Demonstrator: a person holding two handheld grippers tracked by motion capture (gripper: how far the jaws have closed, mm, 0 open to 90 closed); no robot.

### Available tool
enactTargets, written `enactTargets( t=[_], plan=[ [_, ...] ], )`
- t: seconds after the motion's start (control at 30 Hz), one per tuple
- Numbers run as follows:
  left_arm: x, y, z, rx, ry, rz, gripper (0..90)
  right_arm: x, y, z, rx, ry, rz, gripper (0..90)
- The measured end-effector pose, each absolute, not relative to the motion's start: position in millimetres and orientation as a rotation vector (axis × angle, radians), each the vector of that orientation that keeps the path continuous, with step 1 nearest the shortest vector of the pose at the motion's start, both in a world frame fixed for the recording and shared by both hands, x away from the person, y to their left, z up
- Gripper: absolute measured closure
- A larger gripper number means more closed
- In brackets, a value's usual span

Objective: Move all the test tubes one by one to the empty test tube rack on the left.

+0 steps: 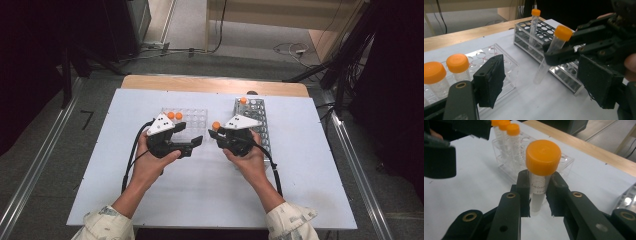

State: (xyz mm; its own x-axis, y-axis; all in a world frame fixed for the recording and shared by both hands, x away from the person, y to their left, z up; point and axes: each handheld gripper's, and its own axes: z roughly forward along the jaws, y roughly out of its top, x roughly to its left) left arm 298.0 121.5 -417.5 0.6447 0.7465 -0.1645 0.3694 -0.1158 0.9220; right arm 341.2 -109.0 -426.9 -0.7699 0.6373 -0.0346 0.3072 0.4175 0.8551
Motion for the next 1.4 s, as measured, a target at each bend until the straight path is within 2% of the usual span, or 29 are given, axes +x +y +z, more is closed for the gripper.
enactTargets(
  t=[0.23, 0.53, 1.07, 1.4],
  plan=[
    [296.5, 116.0, -417.3, 1.71, 0.895, 0.41, 28.3, 336.4, -96.0, -434.5, 0.768, 2.369, 1.269, 71.4],
    [298.4, 110.0, -421.2, 1.729, 0.881, 0.398, 38.4, 329.9, -83.9, -441.0, 0.737, 2.407, 1.268, 71.4],
    [300.0, 106.3, -427.8, 1.774, 0.869, 0.395, 63.0, 325.6, -76.4, -442.0, 0.698, 2.439, 1.284, 71.4],
    [300.2, 105.3, -429.2, 1.79, 0.858, 0.399, 69.5, 324.9, -75.7, -443.4, 0.693, 2.444, 1.281, 71.3]
  ],
)
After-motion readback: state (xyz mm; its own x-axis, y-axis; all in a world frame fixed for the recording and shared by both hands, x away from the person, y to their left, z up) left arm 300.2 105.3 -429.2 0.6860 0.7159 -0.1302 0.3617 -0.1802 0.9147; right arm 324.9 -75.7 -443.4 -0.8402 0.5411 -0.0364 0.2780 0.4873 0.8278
